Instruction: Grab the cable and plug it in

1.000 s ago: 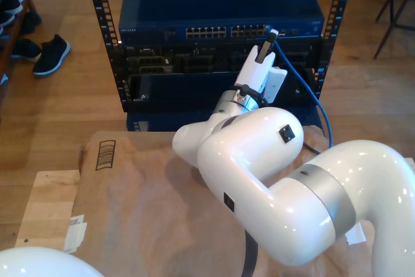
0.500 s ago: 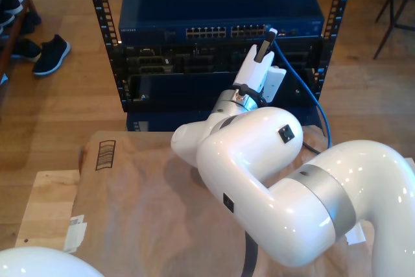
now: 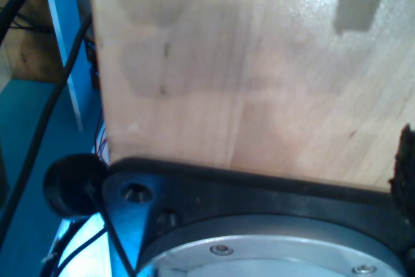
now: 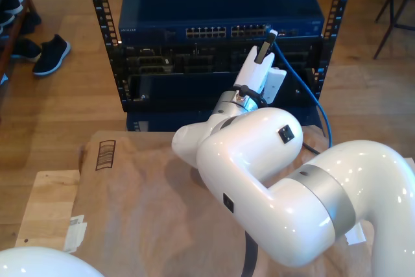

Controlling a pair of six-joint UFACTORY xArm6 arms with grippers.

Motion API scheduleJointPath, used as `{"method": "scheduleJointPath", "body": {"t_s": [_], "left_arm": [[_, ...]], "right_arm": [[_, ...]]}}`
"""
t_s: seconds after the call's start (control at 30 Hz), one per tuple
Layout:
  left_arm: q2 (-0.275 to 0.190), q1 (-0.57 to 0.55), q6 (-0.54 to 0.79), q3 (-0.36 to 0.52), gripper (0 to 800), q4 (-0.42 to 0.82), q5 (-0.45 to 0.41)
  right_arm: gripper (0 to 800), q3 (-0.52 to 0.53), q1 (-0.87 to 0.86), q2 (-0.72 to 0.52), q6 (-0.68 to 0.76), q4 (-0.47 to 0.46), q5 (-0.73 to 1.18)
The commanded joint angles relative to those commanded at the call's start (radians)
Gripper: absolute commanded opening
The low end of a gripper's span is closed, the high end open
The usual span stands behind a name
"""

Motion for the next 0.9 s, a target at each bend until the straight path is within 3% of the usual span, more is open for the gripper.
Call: {"method": "scheduleJointPath", "body": {"t_s": [0.9], "left_arm": [[0.0, 0.0, 0.0, 0.0, 799, 0.0, 0.0]], "right_arm": [[0, 0.005, 0.008, -0.015, 0.0, 0.009, 0.0]]}}
